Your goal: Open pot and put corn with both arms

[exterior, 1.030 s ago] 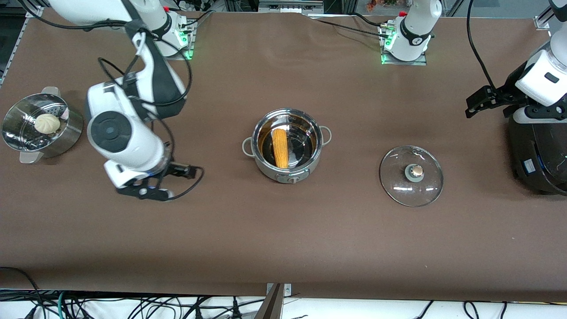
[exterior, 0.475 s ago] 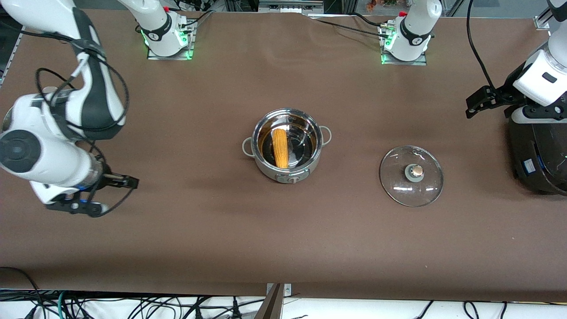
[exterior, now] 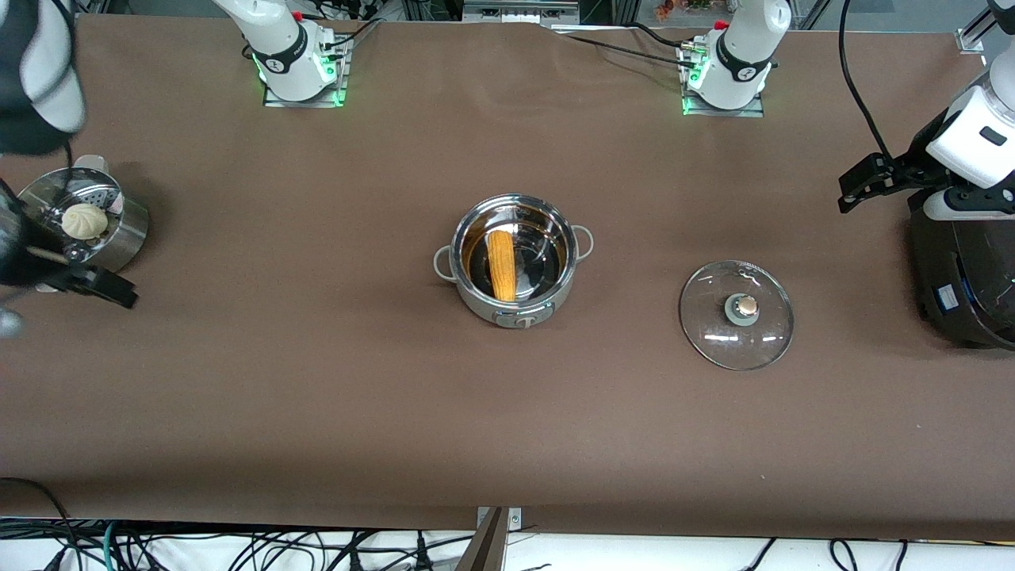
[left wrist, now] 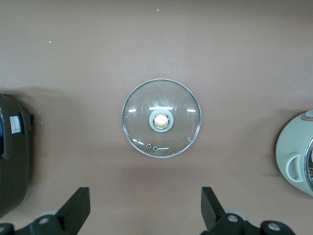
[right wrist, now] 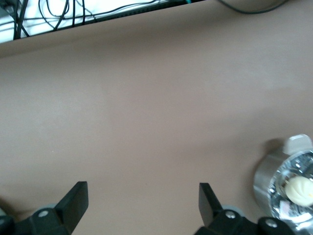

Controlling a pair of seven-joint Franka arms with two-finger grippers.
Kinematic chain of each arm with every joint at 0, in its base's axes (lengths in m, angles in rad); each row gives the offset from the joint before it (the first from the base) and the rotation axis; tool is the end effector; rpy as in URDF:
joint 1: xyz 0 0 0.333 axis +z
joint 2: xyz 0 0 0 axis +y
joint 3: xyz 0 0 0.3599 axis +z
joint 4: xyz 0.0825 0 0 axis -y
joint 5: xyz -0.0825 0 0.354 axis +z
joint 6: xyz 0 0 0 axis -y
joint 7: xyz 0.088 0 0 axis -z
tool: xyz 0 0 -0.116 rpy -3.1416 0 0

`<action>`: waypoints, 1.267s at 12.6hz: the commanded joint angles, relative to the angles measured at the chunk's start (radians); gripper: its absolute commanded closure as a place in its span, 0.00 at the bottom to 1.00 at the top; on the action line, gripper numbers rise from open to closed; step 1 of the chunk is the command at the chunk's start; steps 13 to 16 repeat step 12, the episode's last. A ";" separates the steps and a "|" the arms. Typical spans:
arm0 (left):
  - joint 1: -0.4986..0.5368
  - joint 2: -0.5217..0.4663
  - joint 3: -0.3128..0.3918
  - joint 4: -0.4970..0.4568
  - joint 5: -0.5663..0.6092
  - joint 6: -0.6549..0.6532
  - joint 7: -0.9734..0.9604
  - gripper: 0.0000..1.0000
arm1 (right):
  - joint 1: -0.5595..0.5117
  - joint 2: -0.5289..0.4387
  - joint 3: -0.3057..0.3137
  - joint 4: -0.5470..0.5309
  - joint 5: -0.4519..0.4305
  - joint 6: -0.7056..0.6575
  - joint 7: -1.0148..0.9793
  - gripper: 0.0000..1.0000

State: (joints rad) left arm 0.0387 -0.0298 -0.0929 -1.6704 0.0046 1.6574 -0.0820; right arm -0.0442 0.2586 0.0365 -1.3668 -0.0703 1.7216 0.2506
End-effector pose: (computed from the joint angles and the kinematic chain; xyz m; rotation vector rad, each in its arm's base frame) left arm 0.5198 -0.0285 0.6382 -3.1350 -0.0430 -0.0269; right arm 0.6284 -0.0154 0.6162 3.0643 -0.3893 0.1592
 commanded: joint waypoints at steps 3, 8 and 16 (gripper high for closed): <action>-0.022 0.019 0.007 0.043 0.028 -0.018 -0.001 0.00 | -0.013 -0.093 0.005 -0.101 0.012 -0.014 -0.120 0.00; -0.014 0.021 0.007 0.044 0.028 -0.019 -0.001 0.00 | 0.003 -0.067 0.011 -0.091 0.017 -0.068 -0.125 0.00; -0.019 0.021 0.007 0.044 0.028 -0.019 -0.001 0.00 | 0.001 -0.039 0.011 -0.049 0.020 -0.077 -0.128 0.00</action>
